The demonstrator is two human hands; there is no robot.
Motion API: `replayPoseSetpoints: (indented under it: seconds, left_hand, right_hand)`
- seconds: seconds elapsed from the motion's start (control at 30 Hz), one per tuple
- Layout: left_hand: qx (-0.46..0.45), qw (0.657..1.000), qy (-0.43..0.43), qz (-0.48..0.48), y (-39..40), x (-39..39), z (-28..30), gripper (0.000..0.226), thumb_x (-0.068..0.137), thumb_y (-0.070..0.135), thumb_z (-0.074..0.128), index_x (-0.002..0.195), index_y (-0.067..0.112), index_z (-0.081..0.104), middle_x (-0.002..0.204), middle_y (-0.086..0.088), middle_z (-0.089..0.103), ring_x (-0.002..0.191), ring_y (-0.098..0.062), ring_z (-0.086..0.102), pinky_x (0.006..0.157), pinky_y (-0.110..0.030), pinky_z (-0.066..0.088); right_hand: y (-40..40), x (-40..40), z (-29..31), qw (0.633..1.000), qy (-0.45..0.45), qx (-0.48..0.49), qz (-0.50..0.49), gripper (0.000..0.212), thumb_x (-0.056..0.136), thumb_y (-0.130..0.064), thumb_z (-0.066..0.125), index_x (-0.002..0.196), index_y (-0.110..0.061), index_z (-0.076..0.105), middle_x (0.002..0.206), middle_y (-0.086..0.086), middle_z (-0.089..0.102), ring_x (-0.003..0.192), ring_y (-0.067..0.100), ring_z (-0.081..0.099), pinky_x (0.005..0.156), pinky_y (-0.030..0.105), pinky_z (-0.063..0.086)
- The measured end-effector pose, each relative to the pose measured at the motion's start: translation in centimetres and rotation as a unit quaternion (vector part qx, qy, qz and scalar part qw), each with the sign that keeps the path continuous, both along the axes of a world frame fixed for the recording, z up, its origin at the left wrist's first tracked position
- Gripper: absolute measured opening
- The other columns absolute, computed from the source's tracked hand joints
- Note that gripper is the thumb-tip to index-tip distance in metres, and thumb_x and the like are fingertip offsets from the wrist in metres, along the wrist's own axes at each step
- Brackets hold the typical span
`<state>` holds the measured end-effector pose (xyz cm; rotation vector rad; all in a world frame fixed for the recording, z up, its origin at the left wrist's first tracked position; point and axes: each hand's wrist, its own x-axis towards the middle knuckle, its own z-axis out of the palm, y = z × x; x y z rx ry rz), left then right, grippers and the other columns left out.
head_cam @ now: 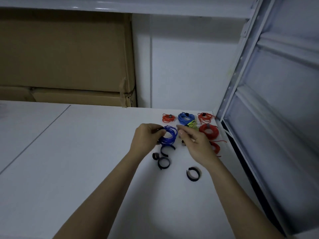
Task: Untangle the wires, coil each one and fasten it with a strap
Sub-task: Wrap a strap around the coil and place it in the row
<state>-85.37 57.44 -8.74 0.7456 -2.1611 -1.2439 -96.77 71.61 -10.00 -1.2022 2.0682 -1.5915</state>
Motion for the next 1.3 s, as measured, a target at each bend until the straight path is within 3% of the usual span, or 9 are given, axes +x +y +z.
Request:
replayPoseSetpoints:
  seconds: [0.1, 0.23, 0.43, 0.53, 0.73, 0.83, 0.9, 1.13, 1.3]
  left_hand:
    - [0.038, 0.999, 0.005, 0.024, -2.3, -2.5, -0.7, 0.015, 0.086, 0.013, 0.069, 0.097, 0.004, 0.074, 0.076, -0.003, 0.069, 0.063, -0.011, 0.065, 0.060, -0.021, 0.058]
    - [0.023, 0.999, -0.041, 0.025, -4.8, -5.9, -1.8, 0.020, 0.087, 0.017, 0.069, 0.100, 0.003, 0.073, 0.084, -0.012, 0.071, 0.070, -0.021, 0.066, 0.072, -0.035, 0.060]
    - [-0.106, 0.977, -0.187, -0.005, -6.4, -8.3, -3.9, 0.025, 0.092, 0.026, 0.061, 0.110, 0.011, 0.071, 0.108, -0.010, 0.069, 0.093, -0.025, 0.064, 0.072, -0.027, 0.046]
    - [-0.143, 0.975, -0.169, -0.007, -6.7, -8.2, -4.1, 0.029, 0.094, 0.031, 0.059, 0.114, 0.012, 0.067, 0.113, -0.010, 0.064, 0.100, -0.026, 0.060, 0.079, -0.031, 0.046]
    - [-0.060, 0.994, -0.084, -0.045, -6.2, -7.1, -3.2, 0.033, 0.093, 0.041, 0.058, 0.110, 0.015, 0.070, 0.110, -0.001, 0.066, 0.101, -0.017, 0.059, 0.086, -0.032, 0.047]
    - [-0.070, 0.989, -0.109, -0.068, -6.2, -6.6, -3.1, 0.039, 0.088, 0.039, 0.067, 0.118, 0.015, 0.065, 0.107, 0.005, 0.053, 0.096, -0.013, 0.053, 0.077, -0.026, 0.041]
    - [-0.095, 0.981, -0.139, -0.091, -6.1, -6.6, -3.4, 0.043, 0.085, 0.031, 0.072, 0.122, 0.013, 0.062, 0.109, 0.000, 0.055, 0.096, -0.019, 0.057, 0.075, -0.027, 0.044]
    - [-0.124, 0.976, -0.162, -0.075, -4.9, -7.3, -3.8, 0.042, 0.088, 0.018, 0.067, 0.128, 0.011, 0.057, 0.122, -0.014, 0.056, 0.108, -0.028, 0.057, 0.087, -0.030, 0.044]
    - [-0.229, 0.957, -0.176, -0.001, -4.7, -5.3, -2.8, 0.044, 0.093, 0.033, 0.059, 0.132, 0.014, 0.053, 0.134, -0.009, 0.052, 0.119, -0.028, 0.050, 0.096, -0.036, 0.041]
  right_hand:
    - [0.1, -2.9, -0.2, 0.995, 0.040, 0.012, -0.089, 0.018, 0.095, -0.011, 0.056, 0.105, -0.018, 0.069, 0.102, -0.006, 0.065, 0.101, 0.012, 0.061, 0.082, 0.012, 0.044]
    - [0.0, -5.4, -0.5, 0.985, 0.070, 0.036, -0.152, 0.019, 0.092, -0.006, 0.055, 0.101, -0.011, 0.071, 0.098, -0.001, 0.066, 0.097, 0.017, 0.062, 0.085, 0.026, 0.049]
    - [-0.5, -6.5, -0.7, 0.975, 0.150, 0.057, -0.151, 0.019, 0.089, 0.000, 0.057, 0.095, -0.008, 0.073, 0.097, 0.003, 0.066, 0.096, 0.022, 0.060, 0.087, 0.037, 0.050]
    - [-0.3, -6.7, -0.6, 0.977, 0.143, 0.061, -0.149, 0.018, 0.089, 0.000, 0.057, 0.096, -0.006, 0.073, 0.099, 0.006, 0.066, 0.098, 0.023, 0.060, 0.088, 0.038, 0.050]
    - [-0.1, -6.9, -0.5, 0.978, 0.130, 0.072, -0.149, 0.019, 0.090, 0.001, 0.057, 0.099, -0.006, 0.072, 0.104, 0.009, 0.066, 0.099, 0.022, 0.061, 0.090, 0.038, 0.050]
    - [-0.2, -6.9, -0.7, 0.977, 0.140, 0.065, -0.150, 0.019, 0.089, 0.001, 0.057, 0.097, -0.006, 0.072, 0.102, 0.008, 0.067, 0.099, 0.021, 0.061, 0.089, 0.037, 0.050]
    - [-0.4, -6.9, -0.7, 0.976, 0.144, 0.060, -0.150, 0.019, 0.089, 0.001, 0.057, 0.096, -0.006, 0.072, 0.100, 0.005, 0.067, 0.098, 0.021, 0.061, 0.087, 0.036, 0.050]
    - [-0.1, -6.8, -0.9, 0.980, 0.113, 0.074, -0.145, 0.020, 0.091, -0.001, 0.055, 0.100, -0.007, 0.071, 0.096, -0.002, 0.063, 0.099, 0.020, 0.061, 0.091, 0.037, 0.050]
    - [-0.3, -6.3, -0.7, 0.974, 0.152, 0.093, -0.140, 0.024, 0.093, -0.005, 0.054, 0.112, -0.004, 0.068, 0.110, 0.009, 0.066, 0.103, 0.024, 0.061, 0.090, 0.034, 0.049]
